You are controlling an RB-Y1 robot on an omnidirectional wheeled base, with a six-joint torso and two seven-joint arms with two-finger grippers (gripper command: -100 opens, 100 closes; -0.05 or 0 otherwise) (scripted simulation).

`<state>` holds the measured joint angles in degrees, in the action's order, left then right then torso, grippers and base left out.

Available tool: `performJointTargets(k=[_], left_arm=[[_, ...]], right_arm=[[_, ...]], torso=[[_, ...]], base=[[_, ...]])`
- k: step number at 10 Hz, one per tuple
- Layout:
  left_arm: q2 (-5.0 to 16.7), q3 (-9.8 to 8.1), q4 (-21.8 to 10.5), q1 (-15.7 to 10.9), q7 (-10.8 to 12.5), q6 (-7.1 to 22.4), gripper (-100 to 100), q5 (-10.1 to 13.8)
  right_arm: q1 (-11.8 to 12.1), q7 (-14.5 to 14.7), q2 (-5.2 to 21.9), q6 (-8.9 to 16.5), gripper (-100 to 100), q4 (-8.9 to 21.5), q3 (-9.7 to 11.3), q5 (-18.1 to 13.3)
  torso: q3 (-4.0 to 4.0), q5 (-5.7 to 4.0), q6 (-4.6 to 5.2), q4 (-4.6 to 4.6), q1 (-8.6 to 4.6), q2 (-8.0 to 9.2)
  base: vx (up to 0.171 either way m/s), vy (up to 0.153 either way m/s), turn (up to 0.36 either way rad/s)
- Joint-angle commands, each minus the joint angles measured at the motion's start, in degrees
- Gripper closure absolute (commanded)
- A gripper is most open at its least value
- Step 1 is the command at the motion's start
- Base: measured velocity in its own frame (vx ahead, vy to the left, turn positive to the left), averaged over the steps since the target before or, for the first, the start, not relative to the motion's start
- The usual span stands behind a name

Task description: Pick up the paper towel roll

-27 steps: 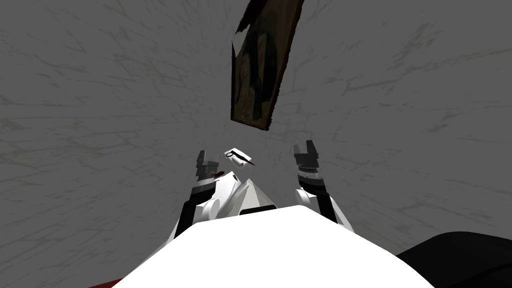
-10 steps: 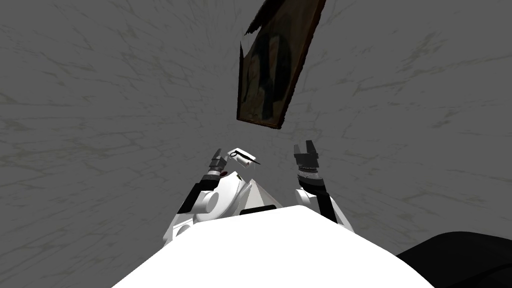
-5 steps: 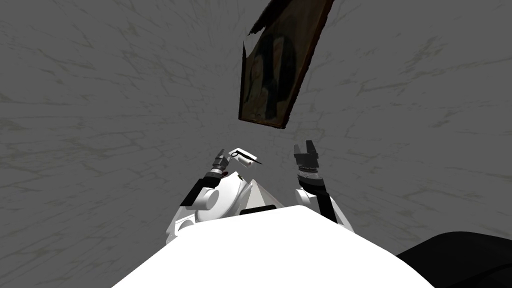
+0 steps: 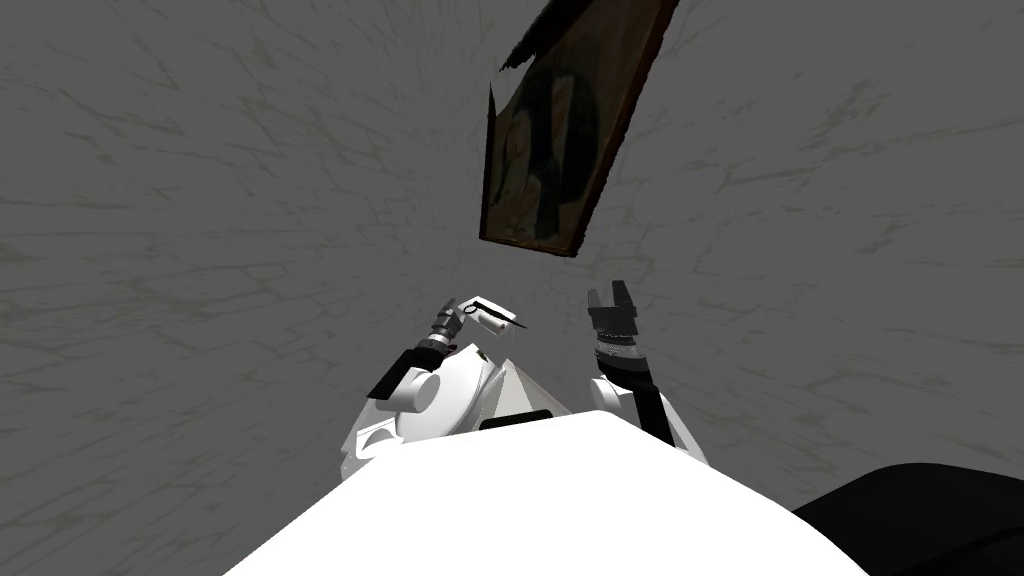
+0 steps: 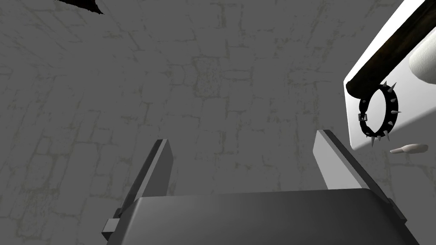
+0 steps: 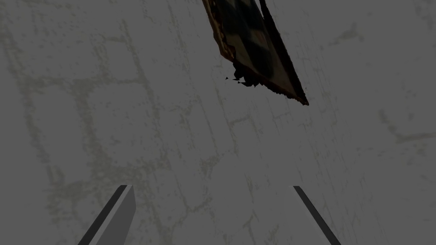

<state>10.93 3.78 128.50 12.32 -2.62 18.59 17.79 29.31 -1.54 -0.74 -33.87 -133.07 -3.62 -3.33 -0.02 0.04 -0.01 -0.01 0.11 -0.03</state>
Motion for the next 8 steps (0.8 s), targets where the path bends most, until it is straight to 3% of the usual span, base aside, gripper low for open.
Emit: performJointTargets(k=[1, 5, 8], left_arm=[[0.1, 0.23, 0.1, -1.3, 0.0, 2.9, -100, 0.8], [0.1, 0.47, 0.0, -2.6, 0.1, 8.5, -100, 1.4], [0.1, 1.06, -0.2, -5.4, 0.4, 13.9, -100, 2.4]], right_arm=[[0.0, 0.0, 0.0, 0.0, 0, 0.0, 0.0, 0.0], [0.0, 0.0, 0.0, 0.0, 0, 0.0, 0.0, 0.0], [0.0, 0.0, 0.0, 0.0, 0, 0.0, 0.0, 0.0]], torso=[[0.00, 0.00, 0.00, 0.00, 0.00, 0.00], [-0.03, 0.03, 0.00, -0.01, 0.13, -0.05], [-0.03, 0.01, 0.00, -0.01, 0.03, -0.05]], base=[[0.012, 0.038, -0.057], [0.013, 0.054, -0.036], [0.019, 0.049, -0.070]])
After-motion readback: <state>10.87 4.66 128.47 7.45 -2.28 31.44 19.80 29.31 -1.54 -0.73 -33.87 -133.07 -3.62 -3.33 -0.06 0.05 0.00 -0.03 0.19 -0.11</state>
